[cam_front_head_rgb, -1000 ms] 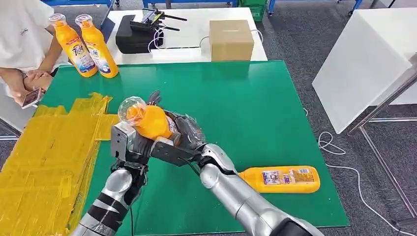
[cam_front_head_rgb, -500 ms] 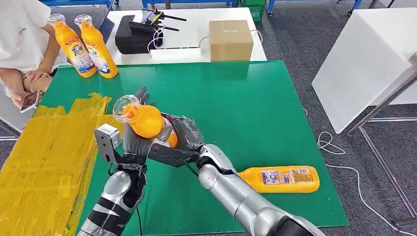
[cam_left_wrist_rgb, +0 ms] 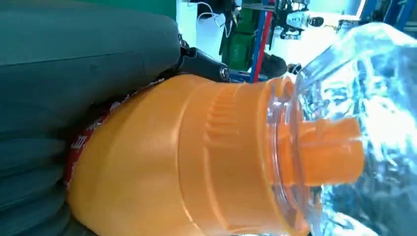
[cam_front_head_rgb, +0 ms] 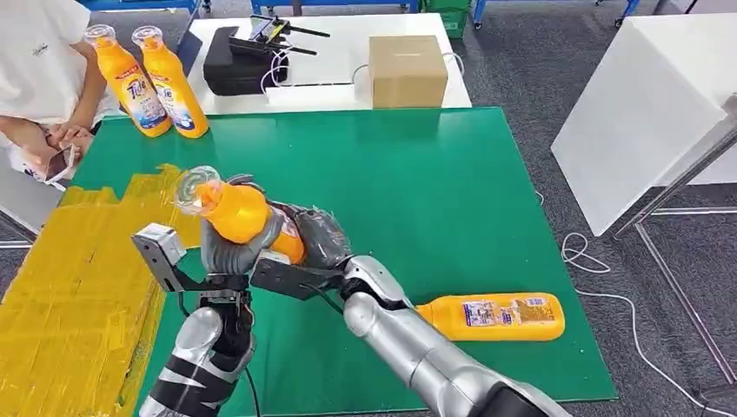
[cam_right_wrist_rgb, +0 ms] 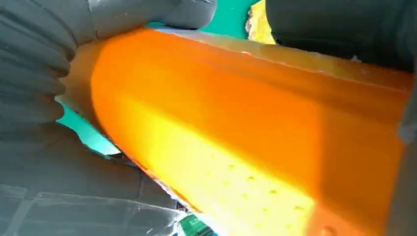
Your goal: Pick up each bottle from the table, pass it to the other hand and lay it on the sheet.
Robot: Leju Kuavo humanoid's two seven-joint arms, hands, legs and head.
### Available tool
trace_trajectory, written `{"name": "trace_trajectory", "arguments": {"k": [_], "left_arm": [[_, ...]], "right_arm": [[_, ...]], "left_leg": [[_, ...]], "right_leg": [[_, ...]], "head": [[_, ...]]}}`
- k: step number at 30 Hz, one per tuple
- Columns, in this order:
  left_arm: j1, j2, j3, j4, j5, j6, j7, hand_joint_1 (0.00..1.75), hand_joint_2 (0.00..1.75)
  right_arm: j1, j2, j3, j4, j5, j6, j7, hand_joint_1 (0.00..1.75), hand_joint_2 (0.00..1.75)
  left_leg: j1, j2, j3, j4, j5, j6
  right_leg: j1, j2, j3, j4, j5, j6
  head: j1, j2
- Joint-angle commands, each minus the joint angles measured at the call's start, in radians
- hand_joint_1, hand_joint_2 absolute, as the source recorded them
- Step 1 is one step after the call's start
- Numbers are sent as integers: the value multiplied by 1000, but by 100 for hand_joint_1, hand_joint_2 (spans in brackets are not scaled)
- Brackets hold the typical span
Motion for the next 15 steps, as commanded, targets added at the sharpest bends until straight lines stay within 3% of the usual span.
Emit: {"name": "trace_trajectory", "arguments": {"k": [1,5,8,12,14,15], "left_arm": [[-126,-4,62,-25,-13,34,-18,175,175],[-124,16,69,-36,-75,81,-46,175,175],[-117,59,72,-45,-288,219,-75,175,175],[-100,88,117,-57,-416,285,-74,175,175],[-98,112,143,-40,-619,405,-52,175,175],[-102,130,155,-29,-738,447,-28,175,175]], "right_arm": [[81,-37,12,-11,4,-42,-43,0,0],[92,-76,-34,-93,-8,-65,-46,0,0],[165,-143,-118,-290,-14,-119,-80,0,0],[249,-211,-189,-514,-5,-121,-85,0,0],[301,-238,-226,-627,-1,-149,-117,0,0],[332,-257,-252,-691,3,-157,-122,0,175]], "left_leg": [[2,-5,2,-1,0,-1],[2,-5,0,0,0,-1],[1,-6,0,0,0,-1],[0,-4,1,-1,0,0],[1,-4,0,0,0,0],[1,-5,1,-1,-1,-1]], "right_leg": [[2,-6,4,-2,-1,0],[2,-5,3,-1,-1,0],[1,-6,3,-1,-1,1],[-1,-3,2,-1,-1,1],[-1,-3,2,-1,-1,0],[0,-4,4,-1,-1,0]], "head": [[0,0],[0,0],[0,0],[0,0],[0,0],[0,0]]}}
